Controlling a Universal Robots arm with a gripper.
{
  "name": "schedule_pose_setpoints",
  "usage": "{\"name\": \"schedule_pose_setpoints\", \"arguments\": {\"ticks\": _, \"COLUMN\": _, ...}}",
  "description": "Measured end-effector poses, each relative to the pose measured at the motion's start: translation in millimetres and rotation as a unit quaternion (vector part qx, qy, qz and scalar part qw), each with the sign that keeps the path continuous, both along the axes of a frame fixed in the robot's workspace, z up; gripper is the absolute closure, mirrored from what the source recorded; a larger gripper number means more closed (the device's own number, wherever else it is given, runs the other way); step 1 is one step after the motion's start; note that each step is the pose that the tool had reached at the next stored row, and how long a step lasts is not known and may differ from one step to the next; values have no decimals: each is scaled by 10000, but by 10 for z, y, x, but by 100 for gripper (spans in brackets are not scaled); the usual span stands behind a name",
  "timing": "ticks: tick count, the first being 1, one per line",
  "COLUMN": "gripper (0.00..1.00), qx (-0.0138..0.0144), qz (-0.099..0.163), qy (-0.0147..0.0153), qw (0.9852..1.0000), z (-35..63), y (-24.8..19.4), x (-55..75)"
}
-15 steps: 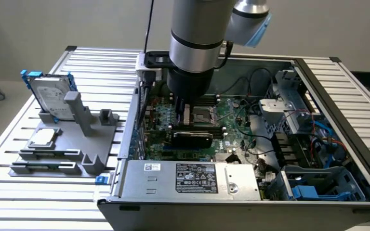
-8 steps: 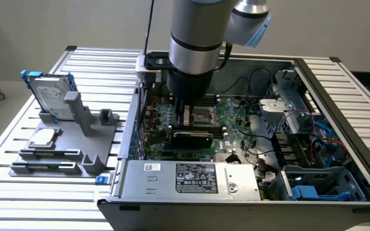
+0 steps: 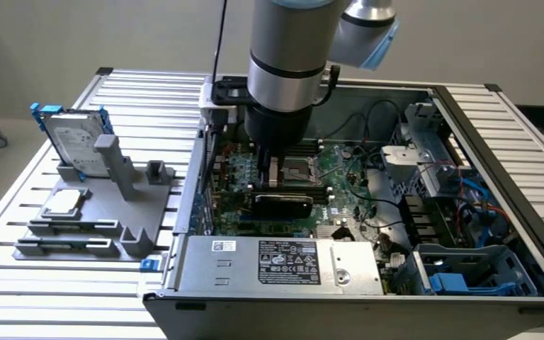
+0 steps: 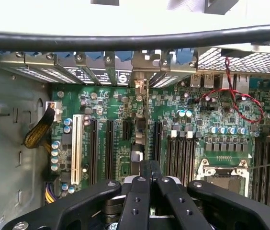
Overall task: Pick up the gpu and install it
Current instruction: 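Press down on the gpu until it lock into place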
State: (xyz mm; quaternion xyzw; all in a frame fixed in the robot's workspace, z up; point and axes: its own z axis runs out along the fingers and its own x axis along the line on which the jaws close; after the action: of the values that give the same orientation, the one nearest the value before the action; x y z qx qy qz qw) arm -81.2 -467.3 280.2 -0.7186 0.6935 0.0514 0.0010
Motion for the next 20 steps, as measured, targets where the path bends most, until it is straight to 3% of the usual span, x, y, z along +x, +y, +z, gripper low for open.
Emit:
{"name": "schedule_pose_setpoints", "arguments": {"ticks": 14, "gripper": 89, "qx": -12, "qz": 0, "qy": 0, "qw": 10000, "z": -80, "y": 20, "x": -37}}
{"name": "schedule_pose_setpoints", "arguments": {"ticks": 20, "gripper": 89, "qx": -38, "qz": 1, "qy": 1, "qw": 10000, "z": -118, "y": 36, "x": -46}}
